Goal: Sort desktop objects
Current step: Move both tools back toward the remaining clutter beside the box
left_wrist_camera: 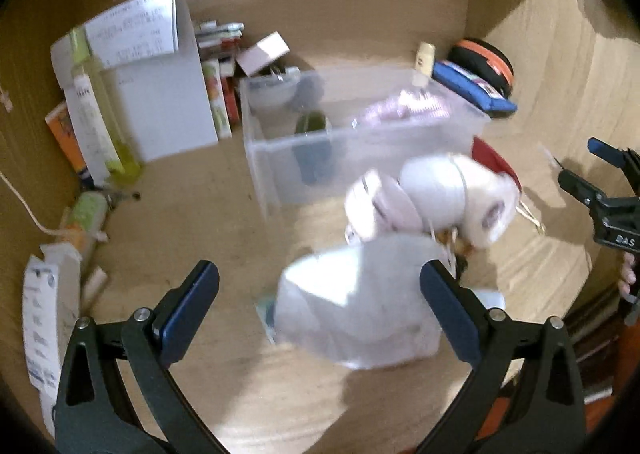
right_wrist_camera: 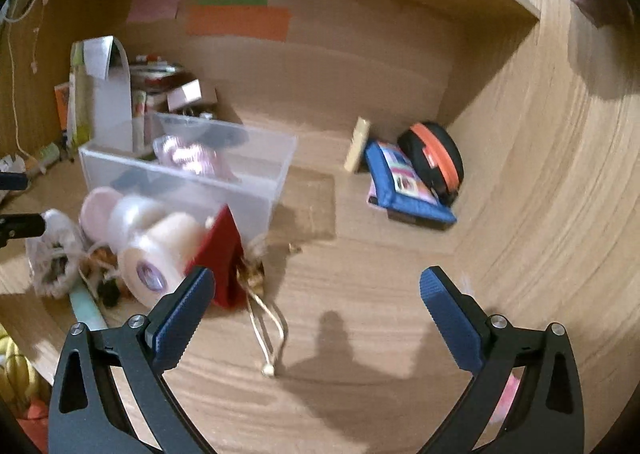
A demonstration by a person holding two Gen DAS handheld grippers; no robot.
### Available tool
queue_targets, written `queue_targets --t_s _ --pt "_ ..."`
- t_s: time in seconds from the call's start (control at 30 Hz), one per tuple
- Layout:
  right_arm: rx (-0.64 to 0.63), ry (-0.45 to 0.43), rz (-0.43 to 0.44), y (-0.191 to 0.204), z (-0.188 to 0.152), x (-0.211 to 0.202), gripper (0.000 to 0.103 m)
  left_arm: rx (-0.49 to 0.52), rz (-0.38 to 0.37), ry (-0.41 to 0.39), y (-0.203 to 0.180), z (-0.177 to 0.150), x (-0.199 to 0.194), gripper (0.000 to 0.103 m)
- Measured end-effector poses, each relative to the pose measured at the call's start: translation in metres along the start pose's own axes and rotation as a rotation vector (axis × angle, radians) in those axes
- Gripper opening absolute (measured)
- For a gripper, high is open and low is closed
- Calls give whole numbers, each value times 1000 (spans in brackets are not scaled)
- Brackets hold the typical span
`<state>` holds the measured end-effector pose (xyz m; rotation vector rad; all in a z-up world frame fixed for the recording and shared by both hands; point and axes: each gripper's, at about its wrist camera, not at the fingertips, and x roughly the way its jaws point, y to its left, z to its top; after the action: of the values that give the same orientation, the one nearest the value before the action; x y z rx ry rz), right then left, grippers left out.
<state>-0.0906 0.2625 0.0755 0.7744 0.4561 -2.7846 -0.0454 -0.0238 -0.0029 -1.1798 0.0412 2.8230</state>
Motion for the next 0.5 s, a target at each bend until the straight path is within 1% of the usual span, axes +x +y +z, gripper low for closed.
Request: queue_targets --t_s 0.1,0.23,0.3,0.37,0.47,0.5 --pt "6 31 11 1 -8 1 102 -9 -46 23 -2 -9 1 102" --pt "23 64 81 11 -17 -1 102 2 -88 61 -10 -19 8 102" --pt "19 70 132 21 -21 -3 102 28 -92 71 -17 -21 12 102" --pt "9 70 166 30 -24 -4 102 44 -83 81 -21 -20 18 102" --pt "-27 75 228 46 -27 -5 102 48 -86 105 -22 -18 30 102" --pt "-38 78 247 52 -28 -6 102 55 -80 99 -23 -16 32 102"
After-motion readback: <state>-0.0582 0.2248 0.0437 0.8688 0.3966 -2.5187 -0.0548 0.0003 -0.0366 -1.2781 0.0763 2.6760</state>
